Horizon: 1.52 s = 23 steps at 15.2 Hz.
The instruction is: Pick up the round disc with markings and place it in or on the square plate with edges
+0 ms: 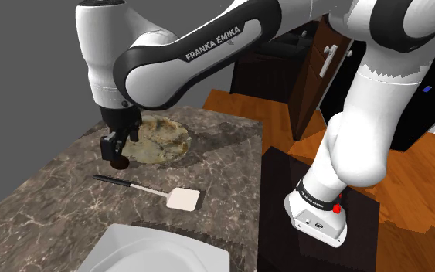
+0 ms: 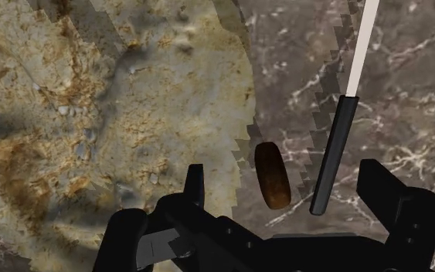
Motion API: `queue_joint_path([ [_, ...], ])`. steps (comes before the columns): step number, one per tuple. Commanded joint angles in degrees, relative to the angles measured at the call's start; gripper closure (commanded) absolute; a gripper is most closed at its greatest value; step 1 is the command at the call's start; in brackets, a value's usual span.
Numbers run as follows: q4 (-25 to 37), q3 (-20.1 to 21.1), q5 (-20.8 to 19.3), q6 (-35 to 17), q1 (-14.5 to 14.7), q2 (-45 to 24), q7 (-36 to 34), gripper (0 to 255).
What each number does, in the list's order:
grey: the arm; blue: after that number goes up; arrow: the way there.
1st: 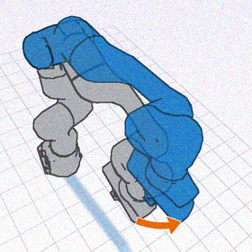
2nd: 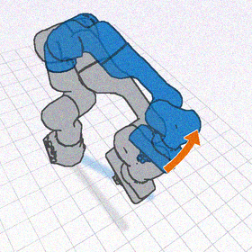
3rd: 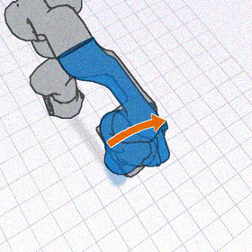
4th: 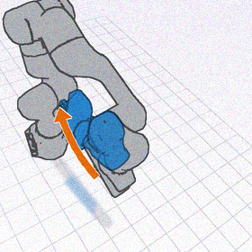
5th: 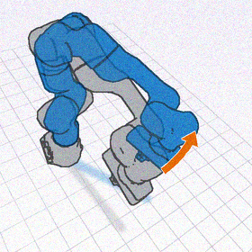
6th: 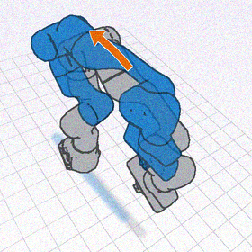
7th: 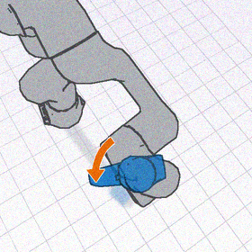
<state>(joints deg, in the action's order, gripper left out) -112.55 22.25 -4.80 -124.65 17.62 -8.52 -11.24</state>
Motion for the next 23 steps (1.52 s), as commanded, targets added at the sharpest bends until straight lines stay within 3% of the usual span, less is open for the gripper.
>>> queue_joint_path([
  [1,-0.48,-0.06,-0.52,-1.39,0.14,-0.97,-0.38,0],
  [11,-1.21,-0.19,-1.11,-3.10,0.26,-2.05,-0.77,0],
  [12,-1.21,-0.19,-1.11,-3.10,0.26,-2.05,-0.77,255],
  [23,-0.47,-0.09,-0.71,-1.72,0.18,-1.35,-0.49,255],
])
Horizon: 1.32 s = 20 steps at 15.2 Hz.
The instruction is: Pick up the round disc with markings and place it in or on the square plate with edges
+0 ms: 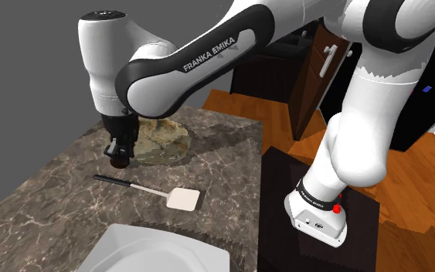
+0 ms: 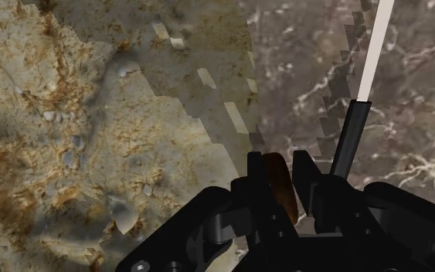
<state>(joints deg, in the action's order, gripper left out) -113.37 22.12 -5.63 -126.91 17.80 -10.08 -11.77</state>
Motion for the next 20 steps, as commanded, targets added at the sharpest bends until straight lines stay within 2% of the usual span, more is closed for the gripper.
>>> queue_joint_path([
  [1,0.73,0.08,0.31,1.24,-0.03,0.55,0.18,255],
  [16,8.16,0.39,2.32,11.98,-0.35,4.18,1.63,255],
  [17,7.57,0.35,2.26,11.25,-0.39,4.06,1.64,255],
  [18,7.57,0.35,2.26,11.25,-0.39,4.06,1.64,0],
  [20,13.26,0.84,-2.84,14.69,1.75,-2.21,-2.56,0],
])
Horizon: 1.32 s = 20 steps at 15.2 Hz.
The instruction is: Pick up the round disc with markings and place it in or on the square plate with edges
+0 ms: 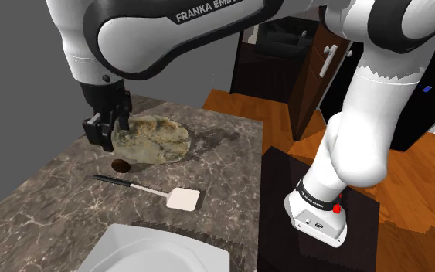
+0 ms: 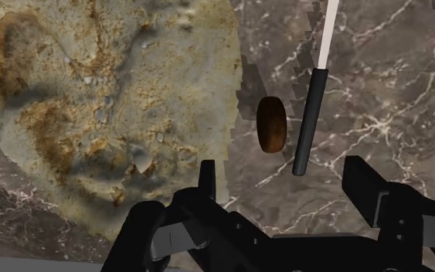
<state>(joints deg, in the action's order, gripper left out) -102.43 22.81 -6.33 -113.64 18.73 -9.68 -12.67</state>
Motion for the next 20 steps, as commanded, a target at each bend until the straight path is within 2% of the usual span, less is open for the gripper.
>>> queue_joint_path([
  [1,5.33,0.15,-4.46,3.33,2.09,-5.79,-3.48,0],
  [3,11.45,-0.30,-8.40,7.32,4.88,-11.98,-6.36,0],
  [11,7.17,-0.98,-9.12,2.02,4.64,-13.06,-6.92,0],
  [19,7.18,-0.98,-9.12,2.04,4.64,-13.06,-6.92,0],
  [20,7.18,-0.98,-9.12,2.04,4.64,-13.06,-6.92,255],
])
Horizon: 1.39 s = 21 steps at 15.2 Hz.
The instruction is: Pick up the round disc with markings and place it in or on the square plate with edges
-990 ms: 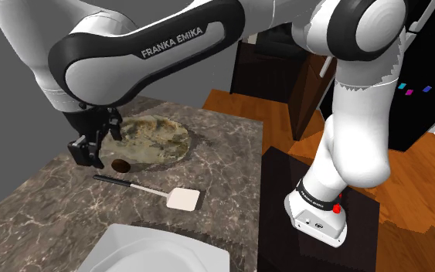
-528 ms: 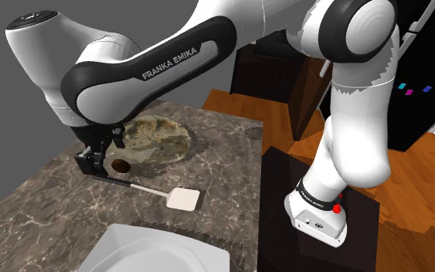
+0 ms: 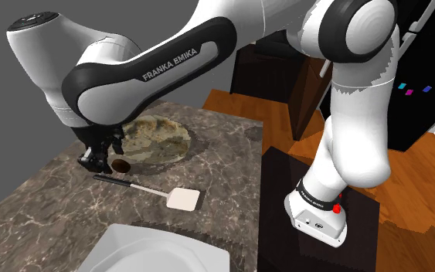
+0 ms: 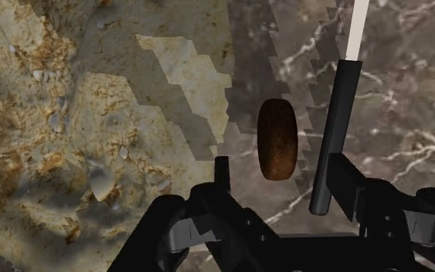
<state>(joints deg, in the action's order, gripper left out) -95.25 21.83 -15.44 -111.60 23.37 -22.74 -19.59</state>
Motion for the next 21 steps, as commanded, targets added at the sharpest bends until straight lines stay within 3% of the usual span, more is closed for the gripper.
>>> queue_joint_path([
  [1,0.00,0.00,0.00,0.00,0.00,0.00,0.00,255],
  [9,-0.01,0.00,0.00,-0.01,0.00,0.00,0.00,255],
  [21,5.99,0.57,1.41,8.05,0.05,2.36,1.59,255],
])
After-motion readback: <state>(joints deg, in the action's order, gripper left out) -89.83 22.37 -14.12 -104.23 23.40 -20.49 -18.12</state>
